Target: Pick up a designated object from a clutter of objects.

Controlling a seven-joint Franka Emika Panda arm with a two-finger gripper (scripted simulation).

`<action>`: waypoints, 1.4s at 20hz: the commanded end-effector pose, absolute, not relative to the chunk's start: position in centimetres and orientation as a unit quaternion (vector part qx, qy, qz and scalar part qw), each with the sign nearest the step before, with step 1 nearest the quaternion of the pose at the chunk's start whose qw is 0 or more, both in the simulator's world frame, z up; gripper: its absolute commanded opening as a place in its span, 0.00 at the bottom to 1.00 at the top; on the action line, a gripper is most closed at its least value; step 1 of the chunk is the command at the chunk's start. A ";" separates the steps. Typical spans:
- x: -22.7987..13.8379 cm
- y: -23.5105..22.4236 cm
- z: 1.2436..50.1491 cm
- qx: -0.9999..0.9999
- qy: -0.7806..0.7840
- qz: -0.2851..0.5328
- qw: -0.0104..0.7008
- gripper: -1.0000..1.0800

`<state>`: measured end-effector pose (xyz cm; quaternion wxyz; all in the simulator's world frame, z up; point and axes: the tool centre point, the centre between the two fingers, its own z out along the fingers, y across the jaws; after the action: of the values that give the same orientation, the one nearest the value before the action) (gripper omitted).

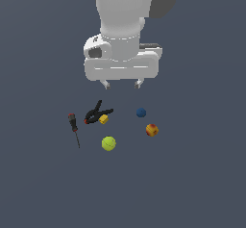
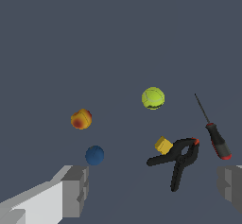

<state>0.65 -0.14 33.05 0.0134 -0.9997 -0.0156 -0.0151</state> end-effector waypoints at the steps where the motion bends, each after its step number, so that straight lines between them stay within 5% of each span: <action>1: 0.9 -0.7 32.5 -1.000 -0.020 -0.015 0.014 0.96; 28: 2.8 -17.7 14.6 -0.987 -0.161 -0.009 0.010 0.96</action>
<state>3.04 -16.59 15.77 0.0108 -0.9883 -0.1519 -0.0097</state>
